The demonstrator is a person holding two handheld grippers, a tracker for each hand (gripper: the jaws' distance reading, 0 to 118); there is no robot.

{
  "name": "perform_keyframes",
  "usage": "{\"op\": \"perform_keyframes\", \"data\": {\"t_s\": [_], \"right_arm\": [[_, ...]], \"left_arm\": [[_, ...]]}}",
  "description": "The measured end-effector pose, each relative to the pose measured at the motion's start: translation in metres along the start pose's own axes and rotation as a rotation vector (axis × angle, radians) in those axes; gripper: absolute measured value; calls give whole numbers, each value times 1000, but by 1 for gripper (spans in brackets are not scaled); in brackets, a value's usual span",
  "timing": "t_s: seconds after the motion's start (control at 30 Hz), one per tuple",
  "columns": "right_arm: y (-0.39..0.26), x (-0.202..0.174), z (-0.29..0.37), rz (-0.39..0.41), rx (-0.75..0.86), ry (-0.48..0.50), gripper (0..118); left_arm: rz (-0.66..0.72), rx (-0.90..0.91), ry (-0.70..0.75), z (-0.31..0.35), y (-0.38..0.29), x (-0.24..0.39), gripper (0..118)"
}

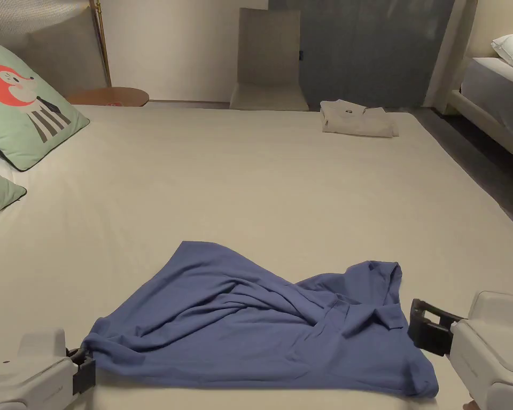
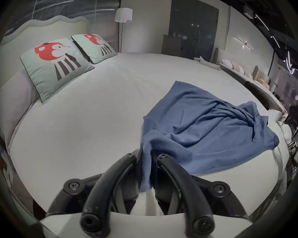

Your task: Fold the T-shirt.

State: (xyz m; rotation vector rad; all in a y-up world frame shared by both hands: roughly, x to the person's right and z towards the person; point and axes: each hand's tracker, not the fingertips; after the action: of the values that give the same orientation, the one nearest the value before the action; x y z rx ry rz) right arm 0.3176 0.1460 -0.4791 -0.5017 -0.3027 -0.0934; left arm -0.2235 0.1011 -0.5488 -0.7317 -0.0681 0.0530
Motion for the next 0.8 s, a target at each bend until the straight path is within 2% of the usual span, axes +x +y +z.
{"op": "perform_keyframes", "data": {"t_s": [0.03,0.13,0.23,0.33,0.37,0.43,0.47,0.5,0.53,0.67,0.8], "right_arm": [[-10,1,-7,6,-53,-1,116],[-40,2,-20,13,-149,10,114],[-59,-4,-22,13,-202,16,105],[-68,-12,-19,24,-230,24,80],[-70,-14,-18,29,-233,25,68],[-74,-17,-18,35,-236,22,65],[-78,-17,-21,38,-233,27,56],[-80,-17,-23,47,-230,32,37],[-79,-19,-23,67,-229,12,8],[-69,-16,-12,66,-179,31,5],[-34,-16,-2,70,-47,51,5]], "left_arm": [[-2,1,-3,0,1,0,7],[1,3,-5,5,2,8,7],[10,-1,-8,8,2,11,7],[13,-9,-7,10,0,12,7],[15,-11,-7,10,0,11,7],[17,-16,-6,11,-1,12,7],[20,-17,-6,11,-1,12,7],[27,-20,-8,11,-1,10,7],[33,-21,-9,11,-1,10,7],[54,-11,-14,12,1,7,7],[67,53,-17,18,19,7,7]]}}
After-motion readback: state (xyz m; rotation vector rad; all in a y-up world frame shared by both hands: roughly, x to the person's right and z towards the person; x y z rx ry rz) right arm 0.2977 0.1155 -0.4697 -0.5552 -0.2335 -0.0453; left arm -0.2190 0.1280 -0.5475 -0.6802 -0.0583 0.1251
